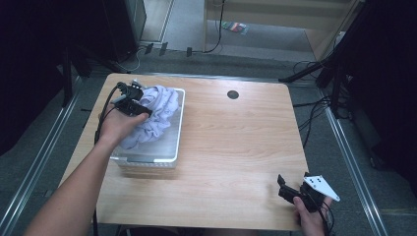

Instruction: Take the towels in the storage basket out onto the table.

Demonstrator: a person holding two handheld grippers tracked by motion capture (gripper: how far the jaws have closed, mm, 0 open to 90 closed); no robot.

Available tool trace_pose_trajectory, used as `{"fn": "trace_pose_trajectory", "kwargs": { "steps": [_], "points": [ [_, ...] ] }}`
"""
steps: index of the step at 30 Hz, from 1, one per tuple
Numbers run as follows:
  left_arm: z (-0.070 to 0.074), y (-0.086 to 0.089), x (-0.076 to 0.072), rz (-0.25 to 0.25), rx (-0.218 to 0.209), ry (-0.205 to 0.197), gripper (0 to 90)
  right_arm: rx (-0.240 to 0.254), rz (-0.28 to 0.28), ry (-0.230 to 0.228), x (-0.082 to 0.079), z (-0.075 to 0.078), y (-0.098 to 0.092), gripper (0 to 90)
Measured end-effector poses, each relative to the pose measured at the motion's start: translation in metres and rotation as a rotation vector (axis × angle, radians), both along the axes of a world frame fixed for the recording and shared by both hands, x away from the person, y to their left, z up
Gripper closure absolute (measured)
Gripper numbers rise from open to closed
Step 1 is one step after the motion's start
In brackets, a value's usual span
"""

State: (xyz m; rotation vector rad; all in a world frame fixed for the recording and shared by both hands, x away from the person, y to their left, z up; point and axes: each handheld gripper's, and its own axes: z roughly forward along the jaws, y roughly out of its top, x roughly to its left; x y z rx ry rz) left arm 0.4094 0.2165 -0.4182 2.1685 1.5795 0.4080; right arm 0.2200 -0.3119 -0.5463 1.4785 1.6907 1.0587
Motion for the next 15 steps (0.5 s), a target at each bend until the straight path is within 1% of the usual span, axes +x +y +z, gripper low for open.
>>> {"fn": "trace_pose_trajectory", "kwargs": {
  "steps": [7,8,12,15],
  "points": [
    [0.020,0.000,-0.002,-0.003,-0.008,-0.025,62.9,-0.003,0.002,-0.001,0.000,0.000,0.000,4.9],
    [0.023,0.000,-0.002,-0.008,-0.008,-0.023,62.9,-0.003,0.001,-0.002,0.000,0.000,0.000,4.9],
    [0.033,-0.001,-0.003,-0.005,-0.014,-0.042,62.8,-0.005,-0.001,-0.003,0.000,0.000,0.001,4.8],
    [0.041,-0.003,-0.004,-0.013,-0.007,-0.049,62.8,-0.007,-0.002,-0.002,0.000,0.000,0.001,4.8]
  ]
}}
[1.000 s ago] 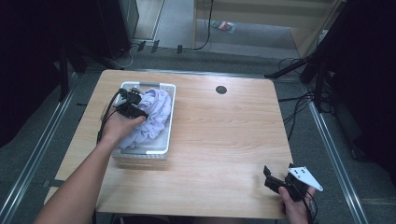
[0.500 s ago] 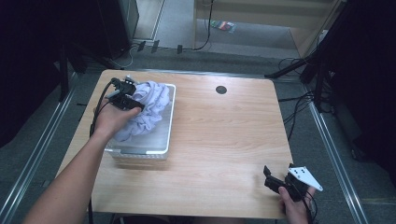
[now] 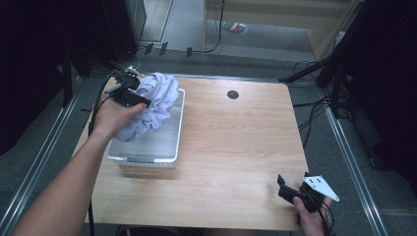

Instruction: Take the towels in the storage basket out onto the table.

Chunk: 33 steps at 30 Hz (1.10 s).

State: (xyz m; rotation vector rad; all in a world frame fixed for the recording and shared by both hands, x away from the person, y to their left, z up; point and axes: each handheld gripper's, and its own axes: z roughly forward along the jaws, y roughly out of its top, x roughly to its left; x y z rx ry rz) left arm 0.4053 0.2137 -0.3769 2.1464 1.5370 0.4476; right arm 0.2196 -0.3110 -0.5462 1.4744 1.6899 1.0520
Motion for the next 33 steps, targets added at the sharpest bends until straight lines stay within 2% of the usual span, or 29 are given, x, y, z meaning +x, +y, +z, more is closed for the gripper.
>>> {"fn": "trace_pose_trajectory", "kwargs": {
  "steps": [11,12,20,33],
  "points": [
    [0.019,-0.009,0.001,-0.013,0.007,-0.019,62.5,0.000,0.001,-0.002,0.000,0.000,0.000,4.8],
    [0.021,-0.011,0.000,-0.007,-0.005,-0.019,62.5,-0.001,0.001,-0.002,0.000,0.000,0.000,4.8],
    [0.031,-0.027,0.003,-0.041,-0.004,-0.029,62.4,-0.002,0.003,-0.004,0.000,0.000,0.000,4.8],
    [0.034,-0.060,0.006,-0.092,0.007,-0.033,62.2,-0.001,0.001,-0.001,0.000,0.000,0.000,4.7]
  ]
}}
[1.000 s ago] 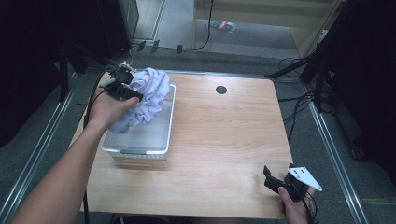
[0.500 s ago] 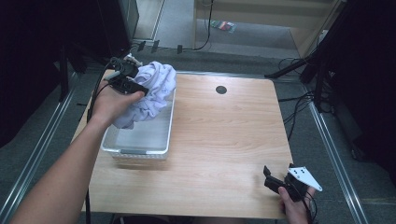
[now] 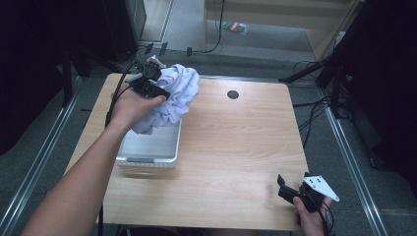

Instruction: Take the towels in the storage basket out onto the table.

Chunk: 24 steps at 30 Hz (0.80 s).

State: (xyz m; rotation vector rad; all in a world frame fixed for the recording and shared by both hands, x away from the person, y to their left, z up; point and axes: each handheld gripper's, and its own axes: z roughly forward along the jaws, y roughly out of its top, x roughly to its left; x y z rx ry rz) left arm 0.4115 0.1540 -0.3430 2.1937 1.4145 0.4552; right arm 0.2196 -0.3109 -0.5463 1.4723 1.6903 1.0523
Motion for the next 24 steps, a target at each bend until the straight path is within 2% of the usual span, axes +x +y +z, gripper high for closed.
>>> {"fn": "trace_pose_trajectory", "kwargs": {
  "steps": [10,24],
  "points": [
    [0.004,-0.032,0.003,-0.045,0.003,-0.002,62.2,0.001,0.001,-0.004,0.000,0.000,0.000,4.8],
    [0.002,-0.068,0.007,-0.089,-0.004,0.009,61.9,0.009,-0.002,-0.008,-0.001,0.000,-0.001,4.3]
  ]
}}
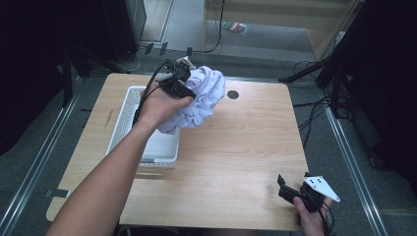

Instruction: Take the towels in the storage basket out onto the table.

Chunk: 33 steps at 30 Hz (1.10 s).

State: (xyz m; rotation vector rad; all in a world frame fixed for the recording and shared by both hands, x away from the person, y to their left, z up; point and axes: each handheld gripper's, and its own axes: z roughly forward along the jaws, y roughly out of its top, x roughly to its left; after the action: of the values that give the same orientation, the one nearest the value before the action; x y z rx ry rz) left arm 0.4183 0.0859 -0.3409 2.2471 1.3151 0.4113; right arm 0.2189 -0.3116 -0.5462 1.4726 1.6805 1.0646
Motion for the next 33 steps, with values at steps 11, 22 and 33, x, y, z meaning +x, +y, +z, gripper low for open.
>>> {"fn": "trace_pose_trajectory", "kwargs": {
  "steps": [11,22,33],
  "points": [
    [-0.002,-0.024,0.001,-0.029,-0.004,0.000,61.7,0.003,0.003,-0.002,0.000,0.000,0.000,4.3],
    [-0.005,-0.063,-0.001,-0.071,-0.028,0.000,61.5,0.007,0.004,-0.004,0.000,0.000,-0.001,4.3],
    [-0.030,-0.093,0.001,-0.100,-0.041,0.038,61.1,0.011,0.006,-0.005,-0.001,0.000,-0.001,4.3]
  ]
}}
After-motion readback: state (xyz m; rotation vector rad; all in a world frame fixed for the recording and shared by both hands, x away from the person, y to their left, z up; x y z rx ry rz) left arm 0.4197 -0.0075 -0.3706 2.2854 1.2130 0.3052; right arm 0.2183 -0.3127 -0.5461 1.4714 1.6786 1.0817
